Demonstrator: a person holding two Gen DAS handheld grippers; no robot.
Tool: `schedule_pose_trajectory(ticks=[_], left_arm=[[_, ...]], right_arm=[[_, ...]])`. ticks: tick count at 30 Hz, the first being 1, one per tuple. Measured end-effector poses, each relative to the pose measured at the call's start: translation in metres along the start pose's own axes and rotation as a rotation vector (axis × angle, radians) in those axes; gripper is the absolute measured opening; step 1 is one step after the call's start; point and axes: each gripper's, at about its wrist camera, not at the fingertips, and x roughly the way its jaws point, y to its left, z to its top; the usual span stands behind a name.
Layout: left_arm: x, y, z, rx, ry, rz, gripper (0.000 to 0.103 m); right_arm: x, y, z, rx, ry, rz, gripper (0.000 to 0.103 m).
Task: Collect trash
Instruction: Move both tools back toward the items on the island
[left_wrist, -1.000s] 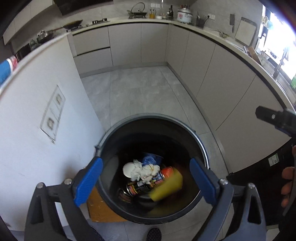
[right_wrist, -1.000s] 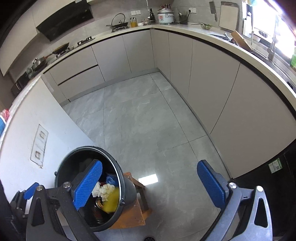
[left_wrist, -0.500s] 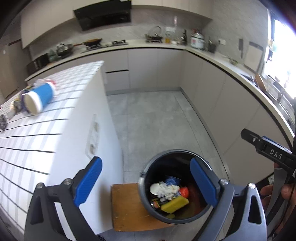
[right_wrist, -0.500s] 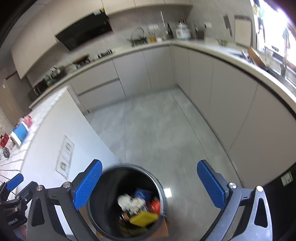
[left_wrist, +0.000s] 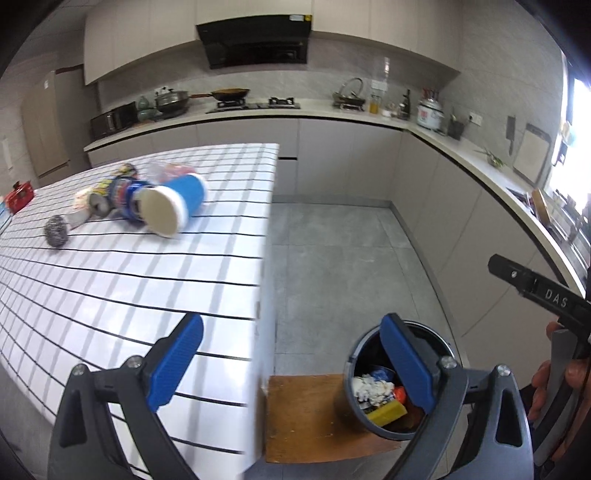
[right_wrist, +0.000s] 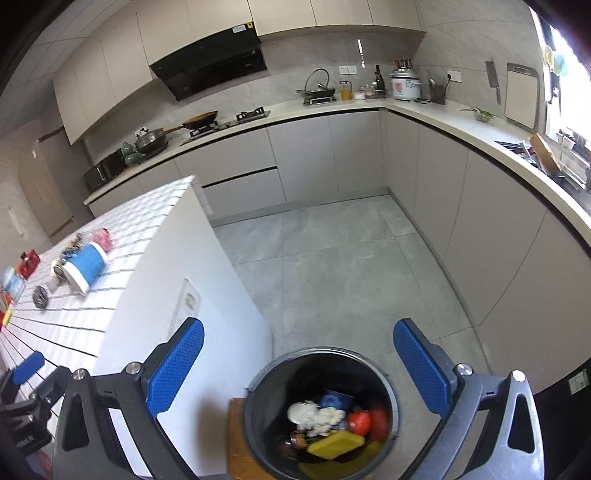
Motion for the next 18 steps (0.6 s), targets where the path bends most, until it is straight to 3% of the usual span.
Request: schedule_pose_trajectory(ticks=[18], left_arm=[[-0.004,0.198,0.018,-0.152,-0.014,0.119,0.097]], right_arm=[[0.021,0.195,0.017,-0.118,0.012,0.099,0.103]])
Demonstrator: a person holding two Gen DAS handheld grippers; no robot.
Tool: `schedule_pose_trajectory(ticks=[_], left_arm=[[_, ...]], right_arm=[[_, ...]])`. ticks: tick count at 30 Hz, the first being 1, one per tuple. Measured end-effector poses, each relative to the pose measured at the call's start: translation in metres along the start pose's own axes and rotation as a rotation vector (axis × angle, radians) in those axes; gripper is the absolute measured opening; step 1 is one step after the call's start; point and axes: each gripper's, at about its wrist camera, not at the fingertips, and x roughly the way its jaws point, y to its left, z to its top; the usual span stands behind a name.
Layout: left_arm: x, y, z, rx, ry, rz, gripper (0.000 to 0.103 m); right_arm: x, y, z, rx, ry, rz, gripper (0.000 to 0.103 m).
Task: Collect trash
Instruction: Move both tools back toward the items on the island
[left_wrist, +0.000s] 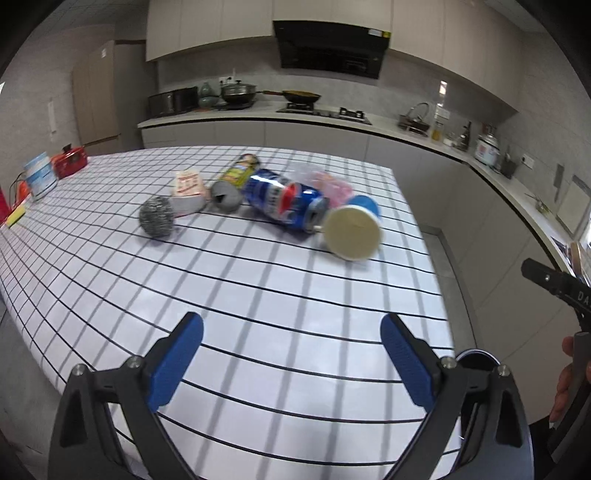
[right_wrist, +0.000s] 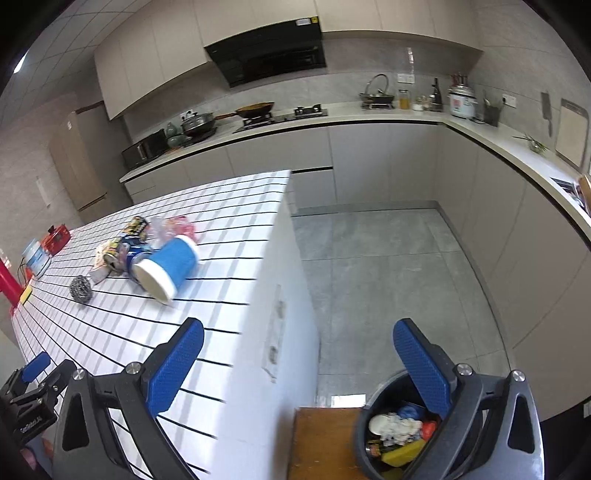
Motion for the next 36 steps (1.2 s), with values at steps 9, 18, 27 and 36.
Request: schedule_pose_trajectory(ticks=[9,18,27,36], left_arm=[[0.026,0.078,0.017,-0.046,0.016,0.035,0.097],[0.05,0.131,0.031,-0.056,0.046,0.025,0.097],[0.071,0.157,0.055,-0.041,0.043,-0.027,0.097],[0.108,0.168,0.078,0.0,0.061,-0.05,0.097]], right_arm=[[0.032,0.075,0.009,-0.008,0.008,0.006,0.103],[0.054,0.127,0.013,0.001,0.013,0.004,0.103],[0.067,0.16,0.024,0.021,-0.004,-0.041,0.103],[0.1,0.18,0.042,0.051,0.011,-0.11,0.098]])
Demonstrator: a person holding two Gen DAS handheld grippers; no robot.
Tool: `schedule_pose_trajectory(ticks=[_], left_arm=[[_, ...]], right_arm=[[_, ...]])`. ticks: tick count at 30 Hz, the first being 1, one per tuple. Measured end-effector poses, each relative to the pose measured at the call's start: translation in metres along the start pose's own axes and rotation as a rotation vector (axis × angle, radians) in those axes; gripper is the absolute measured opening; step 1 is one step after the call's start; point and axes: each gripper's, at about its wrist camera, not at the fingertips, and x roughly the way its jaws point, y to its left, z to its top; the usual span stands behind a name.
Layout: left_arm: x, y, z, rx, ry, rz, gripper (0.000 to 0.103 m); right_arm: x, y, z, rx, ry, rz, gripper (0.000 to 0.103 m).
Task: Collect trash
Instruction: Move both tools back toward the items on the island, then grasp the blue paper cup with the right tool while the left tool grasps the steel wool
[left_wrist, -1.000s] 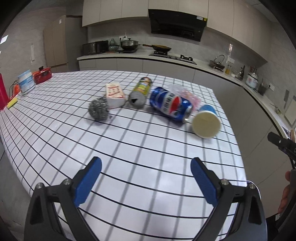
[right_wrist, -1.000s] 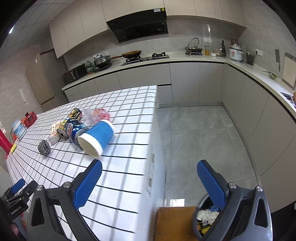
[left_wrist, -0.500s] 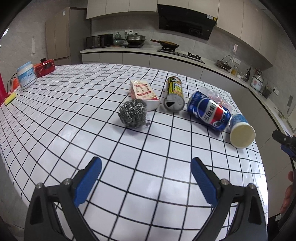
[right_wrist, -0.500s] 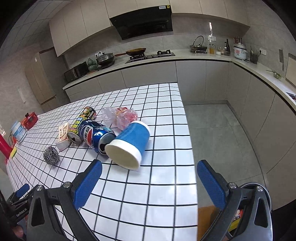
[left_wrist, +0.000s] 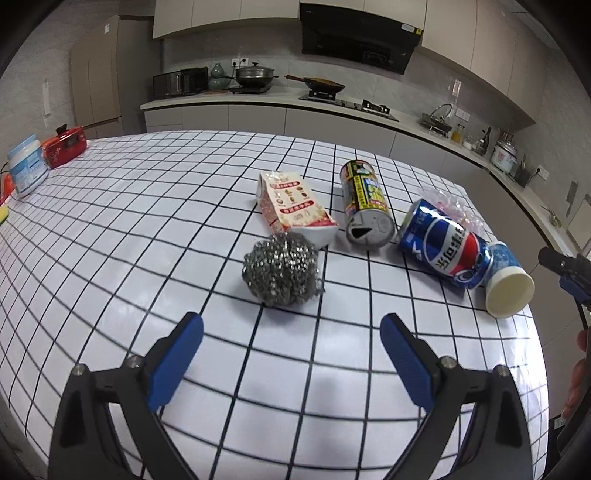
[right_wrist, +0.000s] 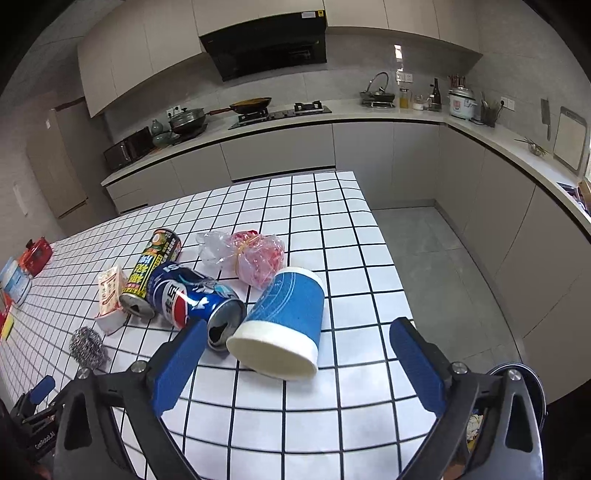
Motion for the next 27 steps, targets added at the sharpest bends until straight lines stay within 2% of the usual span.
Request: schedule_pose_trajectory(ticks=[3,14,16,19,21,27], left_arm=[[0.013,0.003,0.007,0.006,0.013,0.001,0.097],[0.051,0.004,0.025,0.041,0.064,-0.005,0.094],[0.056,0.003,0.025,0.05,0.081,-0.008,0.093],[0.06,0.002,0.023,0.07,0.099,-0.005,0.091],[0.06,0.005,0.022,0.075,0.108,0.006,0.086],[0.048,0.031,0.014,0.058,0.103,0.003,0.084]], right_arm=[[0.015,0.004,0.005,0.016,0.018,-0.021,0.092],[0.072,0.009,0.007,0.043,0.127,-0.075,0.086],[0.079,0.011,0.004,0.03,0.152,-0.071,0.08],[0.083,0.01,-0.001,0.027,0.178,-0.057,0.069],[0.08,0.009,-0.005,0.021,0.179,-0.05,0.069],[0.067,0.007,-0.016,0.016,0.181,-0.021,0.07]])
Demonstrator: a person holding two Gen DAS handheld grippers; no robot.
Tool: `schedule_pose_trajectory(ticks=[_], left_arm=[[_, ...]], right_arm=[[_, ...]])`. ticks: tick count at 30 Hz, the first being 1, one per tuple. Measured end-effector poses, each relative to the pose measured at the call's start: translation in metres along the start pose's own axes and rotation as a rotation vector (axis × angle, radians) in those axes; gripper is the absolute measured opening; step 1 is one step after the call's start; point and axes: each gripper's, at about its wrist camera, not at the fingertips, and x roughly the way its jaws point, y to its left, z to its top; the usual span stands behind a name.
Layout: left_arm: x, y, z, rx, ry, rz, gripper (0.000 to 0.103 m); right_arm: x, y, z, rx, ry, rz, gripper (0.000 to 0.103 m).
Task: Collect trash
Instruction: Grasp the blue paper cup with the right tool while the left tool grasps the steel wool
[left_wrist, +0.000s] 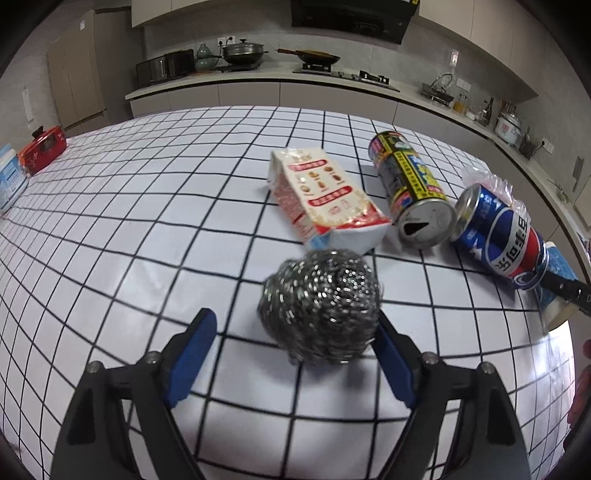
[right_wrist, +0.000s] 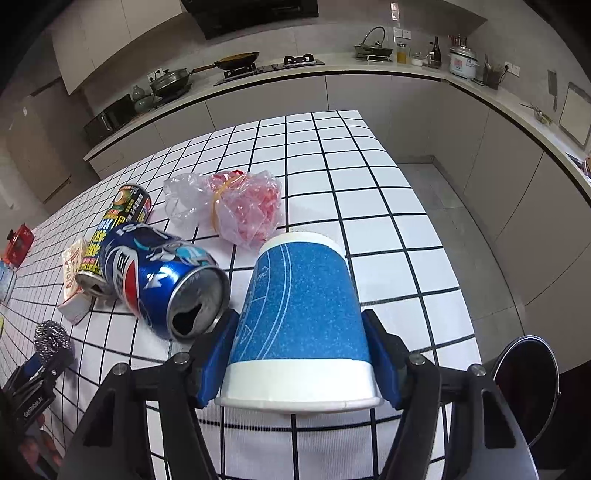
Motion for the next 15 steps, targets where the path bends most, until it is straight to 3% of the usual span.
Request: schedule_pose_trajectory(ticks=[4,13,15], left_arm=[[-0.006,0.012,-0.003,-0.025,-0.007,-0.009,0.084],[0.012,-0.006,0.007,0.044,0.014,-0.012,0.084],[0.014,-0.01,0.007,0.06,0.014,0.0,0.077]], right_arm=[[0.0,0.004,0.0,-0.011,-0.001,0.005,0.073],[0.005,0.009,0.005,-0.039,0.01,0.016,0.073],[0.004,0.009,0.006,-0.043,0.006,0.023,0.065]])
